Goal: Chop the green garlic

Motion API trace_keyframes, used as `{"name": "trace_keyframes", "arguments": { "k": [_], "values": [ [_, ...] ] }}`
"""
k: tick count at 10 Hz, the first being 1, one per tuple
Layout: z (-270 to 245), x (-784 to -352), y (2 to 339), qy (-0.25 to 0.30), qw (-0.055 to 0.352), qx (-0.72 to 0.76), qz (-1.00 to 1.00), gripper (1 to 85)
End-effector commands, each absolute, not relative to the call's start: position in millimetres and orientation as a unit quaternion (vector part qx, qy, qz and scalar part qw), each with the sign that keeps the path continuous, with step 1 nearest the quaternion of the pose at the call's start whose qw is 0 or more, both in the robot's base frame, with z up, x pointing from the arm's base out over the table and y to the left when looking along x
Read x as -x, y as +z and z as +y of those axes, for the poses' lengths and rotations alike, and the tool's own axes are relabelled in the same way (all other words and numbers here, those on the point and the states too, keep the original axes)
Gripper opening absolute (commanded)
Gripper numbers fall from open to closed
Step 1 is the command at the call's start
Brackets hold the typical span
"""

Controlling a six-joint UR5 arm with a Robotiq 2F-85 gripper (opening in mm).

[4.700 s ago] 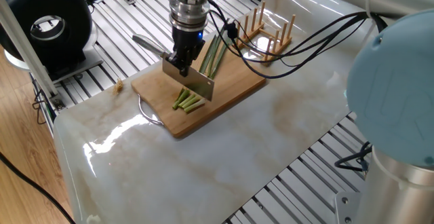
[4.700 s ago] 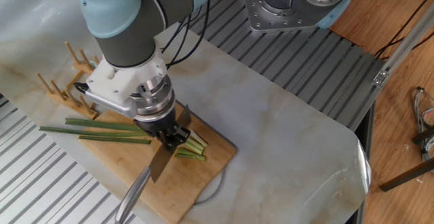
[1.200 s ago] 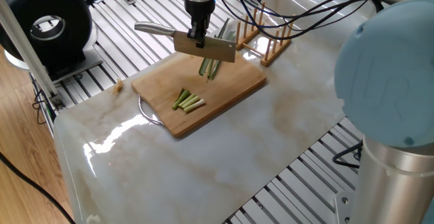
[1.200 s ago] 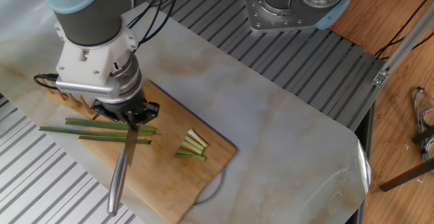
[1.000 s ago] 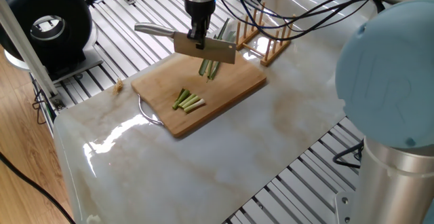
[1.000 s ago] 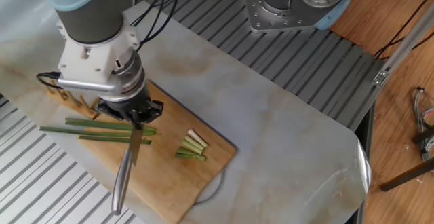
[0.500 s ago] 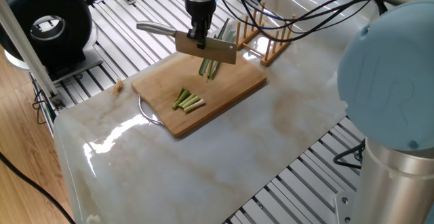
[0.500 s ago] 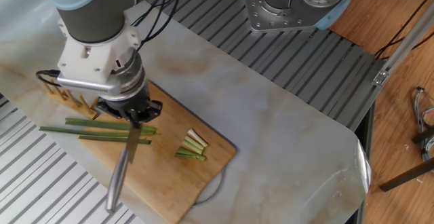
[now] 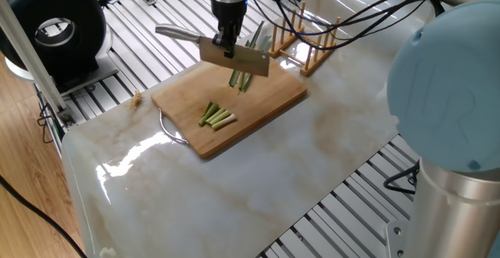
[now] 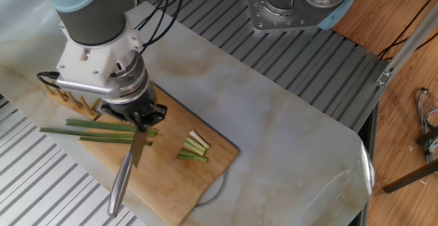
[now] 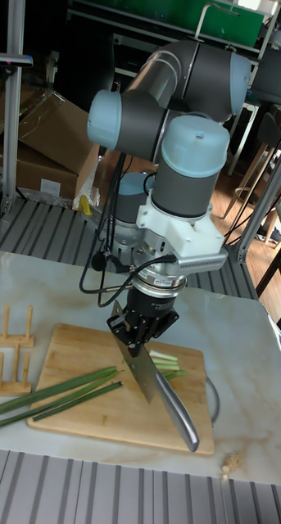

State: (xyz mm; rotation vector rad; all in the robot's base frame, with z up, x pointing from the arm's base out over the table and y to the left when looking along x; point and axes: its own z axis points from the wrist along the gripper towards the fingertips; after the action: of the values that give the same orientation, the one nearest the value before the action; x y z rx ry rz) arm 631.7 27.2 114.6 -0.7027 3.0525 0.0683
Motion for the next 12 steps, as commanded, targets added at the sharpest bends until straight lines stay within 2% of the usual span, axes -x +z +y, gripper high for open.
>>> {"name": "trace_keyframes", "arguments": {
  "k": [1,3,8,12],
  "values": [
    [33,-623,116,0.035,-0.009,0.197,0.980,1.3],
    [27,-628,116,0.028,-0.005,0.196,0.980,1.3],
    [-36,-666,118,-0.011,0.004,0.228,0.974,1.3],
    [-29,-682,97,0.025,0.021,0.232,0.972,1.3]
  ]
}}
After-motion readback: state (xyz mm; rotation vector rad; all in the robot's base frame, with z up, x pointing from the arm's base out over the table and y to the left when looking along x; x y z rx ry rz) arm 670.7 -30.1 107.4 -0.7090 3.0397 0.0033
